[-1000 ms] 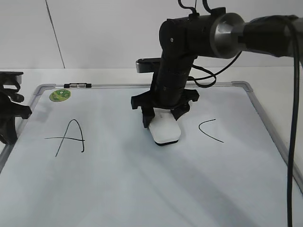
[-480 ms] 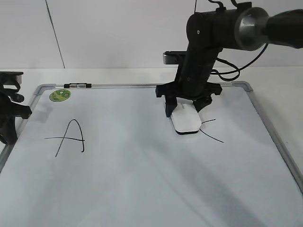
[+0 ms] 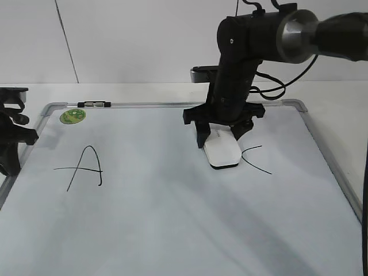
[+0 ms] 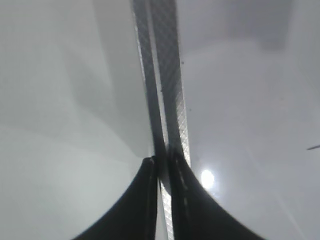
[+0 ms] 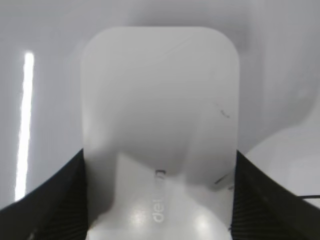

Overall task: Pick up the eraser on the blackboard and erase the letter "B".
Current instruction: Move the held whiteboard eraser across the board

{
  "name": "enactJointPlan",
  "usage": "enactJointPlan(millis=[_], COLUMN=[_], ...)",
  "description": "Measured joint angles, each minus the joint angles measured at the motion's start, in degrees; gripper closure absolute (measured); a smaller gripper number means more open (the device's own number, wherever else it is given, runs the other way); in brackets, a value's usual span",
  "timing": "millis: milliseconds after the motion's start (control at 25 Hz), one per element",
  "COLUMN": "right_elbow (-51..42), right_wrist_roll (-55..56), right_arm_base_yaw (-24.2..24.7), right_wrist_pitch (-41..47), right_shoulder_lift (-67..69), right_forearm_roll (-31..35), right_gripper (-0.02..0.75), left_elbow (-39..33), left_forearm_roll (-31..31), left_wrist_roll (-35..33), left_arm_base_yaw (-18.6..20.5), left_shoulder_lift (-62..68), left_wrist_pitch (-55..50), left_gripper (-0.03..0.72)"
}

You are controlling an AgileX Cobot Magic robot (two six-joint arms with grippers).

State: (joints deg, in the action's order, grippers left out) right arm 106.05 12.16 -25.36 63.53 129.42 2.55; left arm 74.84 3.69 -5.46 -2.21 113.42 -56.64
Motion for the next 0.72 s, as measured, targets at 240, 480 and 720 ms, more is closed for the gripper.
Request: enactJointPlan(millis=[240, 480, 720], right_elbow=[0.1, 0.2, 0.1], right_wrist_roll=[-0.9, -1.5, -3.0], right_arm_base_yaw=[-2.7, -5.0, -5.0], right_wrist_pitch=[1.3, 3.6, 4.8], right_shoulder_lift=[0.0, -0.1, -1.3], right_forearm_roll=[0.5, 1.2, 2.9], right_gripper=[0.218, 0.218, 0.218], left_elbow=[0.0, 0.0, 0.0], left_forearm_roll=[0.0, 0.0, 0.0], left_wrist_roll=[0.0, 0.0, 0.0], left_arm_base_yaw=[0.0, 0.0, 0.0], left_shoulder_lift=[0.0, 0.0, 0.0], left_wrist_pitch=[0.0, -0.1, -0.2], left_gripper=[0.667, 0.667, 0.667])
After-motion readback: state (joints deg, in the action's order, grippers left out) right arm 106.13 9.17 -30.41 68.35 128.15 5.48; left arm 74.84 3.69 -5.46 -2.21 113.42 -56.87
